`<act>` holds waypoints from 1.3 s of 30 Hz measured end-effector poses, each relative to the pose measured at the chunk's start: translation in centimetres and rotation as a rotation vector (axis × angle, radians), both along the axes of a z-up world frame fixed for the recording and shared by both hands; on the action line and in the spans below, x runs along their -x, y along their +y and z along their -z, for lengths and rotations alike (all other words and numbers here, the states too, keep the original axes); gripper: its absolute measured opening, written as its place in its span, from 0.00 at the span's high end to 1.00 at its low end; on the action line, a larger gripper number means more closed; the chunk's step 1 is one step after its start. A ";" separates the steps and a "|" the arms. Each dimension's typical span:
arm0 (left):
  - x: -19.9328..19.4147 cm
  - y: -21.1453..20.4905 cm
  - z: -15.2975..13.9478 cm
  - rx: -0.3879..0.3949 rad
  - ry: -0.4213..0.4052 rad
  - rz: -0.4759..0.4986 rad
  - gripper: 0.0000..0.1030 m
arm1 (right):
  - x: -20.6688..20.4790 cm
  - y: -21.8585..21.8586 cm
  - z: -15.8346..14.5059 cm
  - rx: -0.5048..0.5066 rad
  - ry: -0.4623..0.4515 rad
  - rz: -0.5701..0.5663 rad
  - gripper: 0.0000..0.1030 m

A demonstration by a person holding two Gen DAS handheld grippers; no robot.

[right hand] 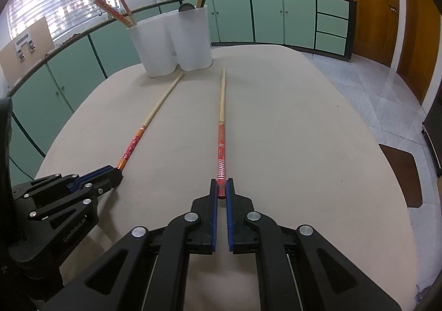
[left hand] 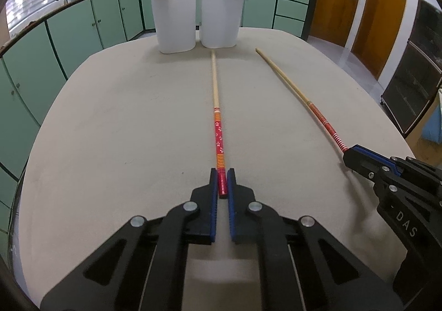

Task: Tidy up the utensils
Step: 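Lift both chopsticks and carry them over the white holder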

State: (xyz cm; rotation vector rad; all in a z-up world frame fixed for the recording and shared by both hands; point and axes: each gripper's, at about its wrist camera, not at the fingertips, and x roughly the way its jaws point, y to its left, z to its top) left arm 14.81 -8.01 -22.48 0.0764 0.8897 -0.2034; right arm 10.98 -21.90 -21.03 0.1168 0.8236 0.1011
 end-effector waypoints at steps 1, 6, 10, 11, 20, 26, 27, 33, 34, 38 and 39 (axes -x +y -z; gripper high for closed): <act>0.0 0.0 -0.1 0.002 -0.001 -0.002 0.95 | 0.1 0.2 -0.1 0.011 -0.006 -0.003 0.94; 0.5 0.2 -0.7 0.000 -0.019 0.000 0.95 | 0.3 0.4 -1.1 0.021 -0.031 -0.011 0.94; 1.0 0.6 -2.4 -0.002 -0.059 0.002 0.95 | 0.6 0.2 -1.9 0.024 -0.053 -0.010 0.94; 1.1 0.8 -2.9 -0.001 -0.072 0.003 0.95 | 0.6 0.2 -2.2 0.022 -0.060 -0.009 0.94; 2.0 2.0 -7.7 0.025 -0.180 0.001 0.95 | 0.6 -0.4 -5.6 0.013 -0.119 -0.005 0.94; 1.8 2.5 -11.5 0.047 -0.262 0.011 0.95 | 0.2 -0.7 -8.6 0.000 -0.159 -0.020 0.94; 1.8 2.6 -12.1 0.050 -0.275 0.014 0.95 | 0.0 -0.8 -9.3 -0.006 -0.167 -0.024 0.94; 1.1 3.0 -15.4 0.077 -0.338 0.036 0.95 | -0.8 -0.9 -13.2 -0.003 -0.231 -0.061 0.94; 0.9 3.2 -15.8 0.082 -0.344 0.040 0.95 | -1.0 -0.9 -13.8 -0.002 -0.242 -0.070 0.94; 0.1 3.4 -17.3 0.095 -0.372 0.053 0.95 | -1.9 -0.5 -15.7 -0.009 -0.265 -0.103 0.94; 0.0 3.4 -17.6 0.097 -0.378 0.055 0.95 | -2.2 -0.3 -16.2 -0.009 -0.270 -0.114 0.94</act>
